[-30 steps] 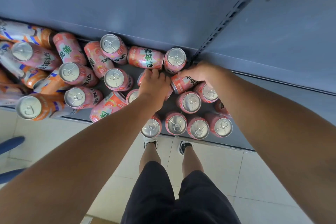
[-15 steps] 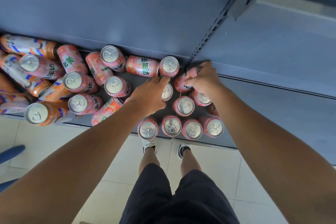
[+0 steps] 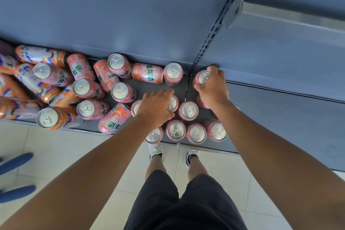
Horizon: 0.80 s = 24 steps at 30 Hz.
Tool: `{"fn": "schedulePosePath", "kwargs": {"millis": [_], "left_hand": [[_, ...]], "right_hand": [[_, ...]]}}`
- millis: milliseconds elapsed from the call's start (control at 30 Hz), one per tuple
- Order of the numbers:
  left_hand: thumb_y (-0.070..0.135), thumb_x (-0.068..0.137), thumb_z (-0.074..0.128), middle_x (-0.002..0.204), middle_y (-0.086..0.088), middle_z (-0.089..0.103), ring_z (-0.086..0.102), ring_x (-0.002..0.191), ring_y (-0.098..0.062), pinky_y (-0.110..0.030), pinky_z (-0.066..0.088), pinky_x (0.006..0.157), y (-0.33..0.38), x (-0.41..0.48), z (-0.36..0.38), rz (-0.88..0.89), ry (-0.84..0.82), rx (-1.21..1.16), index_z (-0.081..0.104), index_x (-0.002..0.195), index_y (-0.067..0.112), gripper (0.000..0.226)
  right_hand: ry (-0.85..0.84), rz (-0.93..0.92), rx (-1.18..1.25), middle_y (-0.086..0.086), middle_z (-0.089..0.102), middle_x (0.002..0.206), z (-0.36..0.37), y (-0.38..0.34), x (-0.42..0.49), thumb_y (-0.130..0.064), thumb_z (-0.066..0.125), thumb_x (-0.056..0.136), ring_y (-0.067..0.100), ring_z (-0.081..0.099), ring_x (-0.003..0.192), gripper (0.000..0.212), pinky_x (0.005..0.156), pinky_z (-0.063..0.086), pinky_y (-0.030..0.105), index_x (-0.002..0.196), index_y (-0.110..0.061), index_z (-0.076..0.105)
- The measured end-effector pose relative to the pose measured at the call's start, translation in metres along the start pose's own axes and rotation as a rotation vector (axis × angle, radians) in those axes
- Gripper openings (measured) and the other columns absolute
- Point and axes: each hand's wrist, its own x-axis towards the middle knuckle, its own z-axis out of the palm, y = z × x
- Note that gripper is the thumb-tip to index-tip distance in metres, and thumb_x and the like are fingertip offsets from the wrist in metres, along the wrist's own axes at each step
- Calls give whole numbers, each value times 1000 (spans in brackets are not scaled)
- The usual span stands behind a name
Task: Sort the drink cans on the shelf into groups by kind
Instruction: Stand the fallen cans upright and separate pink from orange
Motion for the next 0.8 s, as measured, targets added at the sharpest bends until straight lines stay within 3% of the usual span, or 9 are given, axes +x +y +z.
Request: {"fn": "schedulePosePath", "kwargs": {"millis": [167, 333, 467, 667, 800], "left_hand": [[43, 89, 66, 146, -3, 47, 48, 129, -30, -44, 36, 105, 0, -16, 1, -21, 26, -26, 33, 148, 21, 71], [38, 85, 72, 128, -4, 60, 56, 115, -32, -46, 43, 99, 2, -40, -2, -17, 210, -29, 54, 130, 18, 53], [30, 78, 78, 121, -6, 63, 60, 107, -34, -49, 49, 91, 5, -69, -7, -89, 345, -24, 60, 120, 15, 48], [28, 80, 77, 129, -10, 59, 55, 116, -37, -53, 47, 93, -5, -116, -7, -270, 416, -7, 58, 123, 14, 49], [29, 82, 76, 137, -10, 54, 50, 123, -38, -55, 46, 96, -26, -135, 4, -367, 404, -17, 54, 128, 16, 53]], "right_hand": [[-22, -4, -56, 10, 50, 130, -5, -4, 1, -24, 69, 88, 35, 57, 113, 51, 84, 47, 41, 131, -16, 45], [-20, -75, -158, 8, 47, 138, -19, -7, -14, -25, 61, 90, 35, 55, 118, 54, 83, 47, 41, 139, -16, 42], [-30, -226, -230, 8, 51, 132, -28, -10, -40, -23, 57, 90, 34, 54, 116, 42, 86, 45, 39, 130, -14, 47], [-99, -387, -271, 6, 45, 143, -30, -25, -73, -25, 54, 92, 31, 42, 130, 50, 100, 40, 43, 140, -16, 44], [-96, -459, -281, 6, 46, 138, -17, -49, -81, -26, 56, 91, 32, 44, 124, 45, 97, 40, 42, 133, -15, 47]]}}
